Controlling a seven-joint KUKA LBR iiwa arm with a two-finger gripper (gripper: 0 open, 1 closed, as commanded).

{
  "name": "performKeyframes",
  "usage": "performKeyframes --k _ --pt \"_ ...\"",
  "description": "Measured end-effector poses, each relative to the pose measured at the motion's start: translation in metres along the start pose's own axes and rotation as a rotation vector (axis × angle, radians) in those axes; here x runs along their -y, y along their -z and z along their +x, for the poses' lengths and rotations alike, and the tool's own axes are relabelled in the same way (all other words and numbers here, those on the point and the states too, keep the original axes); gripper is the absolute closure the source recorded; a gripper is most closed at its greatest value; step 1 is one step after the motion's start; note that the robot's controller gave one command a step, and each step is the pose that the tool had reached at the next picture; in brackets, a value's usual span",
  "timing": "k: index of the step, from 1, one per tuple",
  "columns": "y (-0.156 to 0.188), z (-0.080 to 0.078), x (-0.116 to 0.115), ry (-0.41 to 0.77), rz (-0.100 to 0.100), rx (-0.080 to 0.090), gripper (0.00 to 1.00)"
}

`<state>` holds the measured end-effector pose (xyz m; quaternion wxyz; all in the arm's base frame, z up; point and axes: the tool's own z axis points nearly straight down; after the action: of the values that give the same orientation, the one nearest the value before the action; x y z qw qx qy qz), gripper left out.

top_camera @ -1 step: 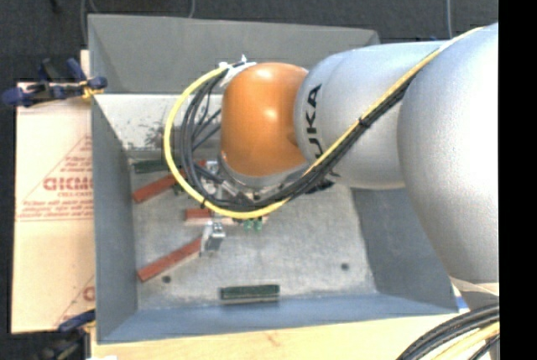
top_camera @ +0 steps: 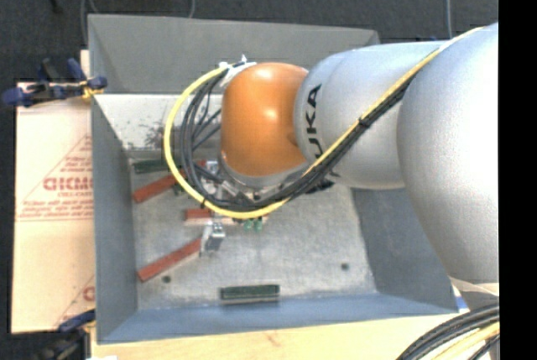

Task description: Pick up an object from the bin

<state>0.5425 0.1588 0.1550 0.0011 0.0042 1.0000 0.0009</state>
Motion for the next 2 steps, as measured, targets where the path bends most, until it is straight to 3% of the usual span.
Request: performKeyframes --k 1,2 --pt "-0.0746 0.0088 -0.0053 -0.099 -0.003 0.003 1.0" --pt "-0.0746 0.0088 -0.0053 -0.1 -0.003 0.003 1.0"
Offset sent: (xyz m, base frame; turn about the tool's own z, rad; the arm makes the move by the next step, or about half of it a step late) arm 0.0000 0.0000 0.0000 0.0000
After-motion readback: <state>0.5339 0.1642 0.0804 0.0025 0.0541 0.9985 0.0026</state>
